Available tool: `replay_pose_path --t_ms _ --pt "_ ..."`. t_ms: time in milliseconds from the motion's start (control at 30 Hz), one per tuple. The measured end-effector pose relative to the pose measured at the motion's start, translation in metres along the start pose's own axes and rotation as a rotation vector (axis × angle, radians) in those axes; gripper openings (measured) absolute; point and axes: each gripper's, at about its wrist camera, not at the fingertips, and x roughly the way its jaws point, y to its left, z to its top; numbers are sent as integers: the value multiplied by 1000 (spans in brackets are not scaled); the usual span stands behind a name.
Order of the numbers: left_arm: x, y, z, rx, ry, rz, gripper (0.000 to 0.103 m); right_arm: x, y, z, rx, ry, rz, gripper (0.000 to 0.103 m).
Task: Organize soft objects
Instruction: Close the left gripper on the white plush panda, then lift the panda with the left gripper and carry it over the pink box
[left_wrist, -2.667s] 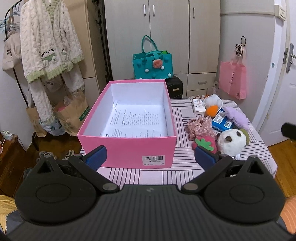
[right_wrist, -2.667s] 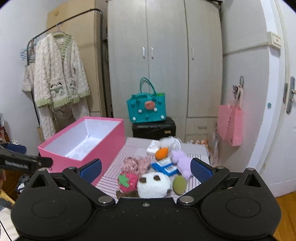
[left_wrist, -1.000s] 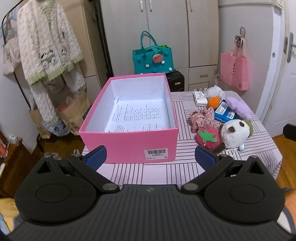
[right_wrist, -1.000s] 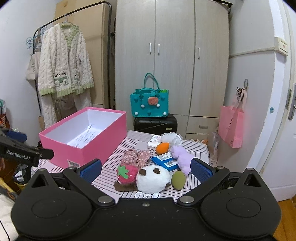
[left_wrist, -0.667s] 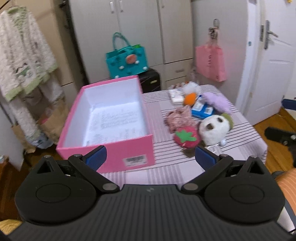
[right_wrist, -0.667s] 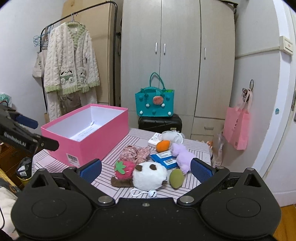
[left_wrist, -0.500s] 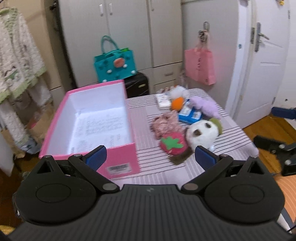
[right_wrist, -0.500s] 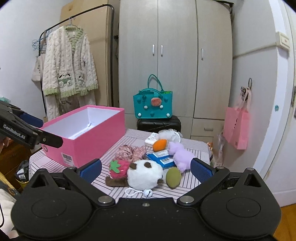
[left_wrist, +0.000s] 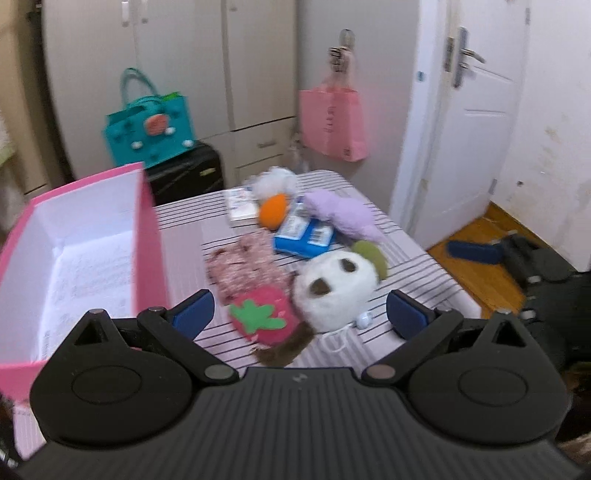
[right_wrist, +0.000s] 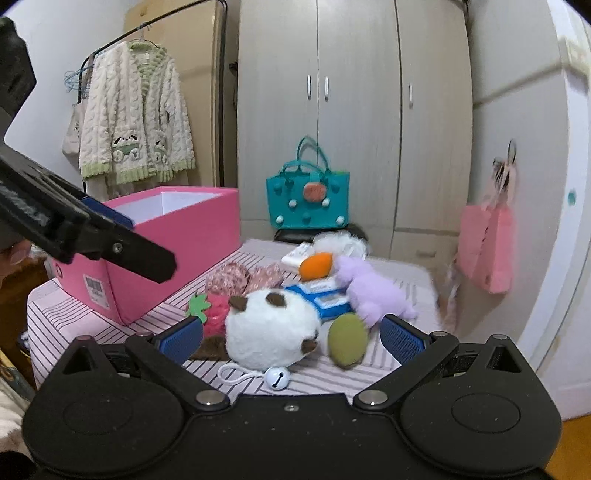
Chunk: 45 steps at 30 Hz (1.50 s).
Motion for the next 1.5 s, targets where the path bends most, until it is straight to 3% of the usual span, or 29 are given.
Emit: replay_pose_path --t_ms 233,433,700,967,1133,1500 --pt "34 -13 6 47 24 -117 94 39 -5 -13 69 45 79 103" --pt "65 -17 9 85 76 -135 85 58 -10 -21 143 54 110 103" --pt "100 -18 11 81 132 -199 79 73 -4 -22 122 112 93 93" --pt "111 -16 8 79 114 -200 74 80 -3 -22 158 127 83 79" --pt "116 -16 6 75 104 -170 74 82 -3 -22 175 120 77 78" --pt "126 -5 2 13 131 -218 65 90 -3 -22 216 85 61 79"
